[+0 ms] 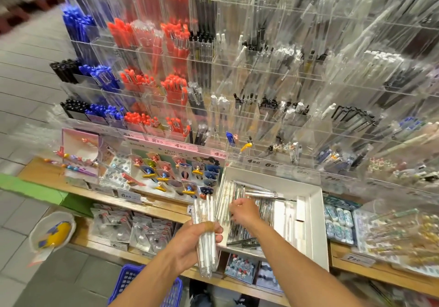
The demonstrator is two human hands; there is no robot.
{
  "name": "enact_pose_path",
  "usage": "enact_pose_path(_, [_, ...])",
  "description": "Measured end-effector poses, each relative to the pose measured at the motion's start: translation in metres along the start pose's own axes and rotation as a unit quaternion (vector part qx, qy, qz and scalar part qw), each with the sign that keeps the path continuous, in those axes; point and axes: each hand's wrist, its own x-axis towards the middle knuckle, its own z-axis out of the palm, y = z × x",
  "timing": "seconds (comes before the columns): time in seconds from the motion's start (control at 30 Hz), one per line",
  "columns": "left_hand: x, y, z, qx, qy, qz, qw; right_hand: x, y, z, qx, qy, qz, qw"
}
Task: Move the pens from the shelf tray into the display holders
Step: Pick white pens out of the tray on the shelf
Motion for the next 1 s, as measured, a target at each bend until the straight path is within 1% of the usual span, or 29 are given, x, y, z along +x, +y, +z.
enact_pose_path(0.1, [0.0, 0.0, -0.01, -0.018, 0.013, 0.002, 1.0, 0.007, 0.003, 0.025, -0.112, 0.009, -0.004, 0.994])
enact_pose_path(0.23, [0.002, -0.002, -0.014, -0.019, 0.03, 0.002, 0.999, 0.011, -0.002, 0.037, -0.149, 0.004, 0.018, 0.989])
enact_pose_path(0.37, [0.002, -0.004, -0.013, -0.013, 0.029, 0.004, 0.999, 0.008, -0.005, 0.038, -0.237, 0.019, -0.005, 0.971])
enact_pose_path(0.4, [0.003, -0.005, -0.013, -0.013, 0.03, 0.004, 0.999, 0.007, -0.006, 0.036, -0.244, 0.02, -0.008, 0.969])
enact_pose_path(0.5, [0.005, -0.004, -0.014, -0.007, 0.042, 0.006, 0.999, 0.006, -0.007, 0.024, -0.201, -0.02, 0.0, 0.979])
enact_pose_path(0.57, [0.006, -0.003, -0.016, -0.003, 0.046, 0.008, 0.999, 0.001, -0.004, 0.011, -0.144, -0.053, -0.012, 0.988])
enact_pose_path(0.67, [0.007, -0.003, -0.018, -0.003, 0.047, 0.012, 0.999, -0.016, -0.002, -0.011, -0.036, -0.079, -0.037, 0.996])
enact_pose_path(0.73, [0.008, -0.004, -0.018, 0.003, 0.047, 0.014, 0.999, -0.03, -0.003, -0.023, 0.04, -0.103, -0.047, 0.993])
enact_pose_path(0.83, [0.01, -0.006, -0.017, 0.01, 0.043, 0.016, 0.999, -0.048, -0.008, -0.037, 0.14, -0.155, -0.073, 0.975])
enact_pose_path(0.9, [0.011, -0.007, -0.014, 0.016, 0.02, 0.019, 0.999, -0.059, -0.014, -0.038, 0.156, -0.182, -0.088, 0.967])
enact_pose_path(1.0, [0.011, -0.01, -0.007, 0.029, -0.038, 0.027, 0.998, -0.07, -0.02, -0.029, 0.13, -0.205, -0.106, 0.964])
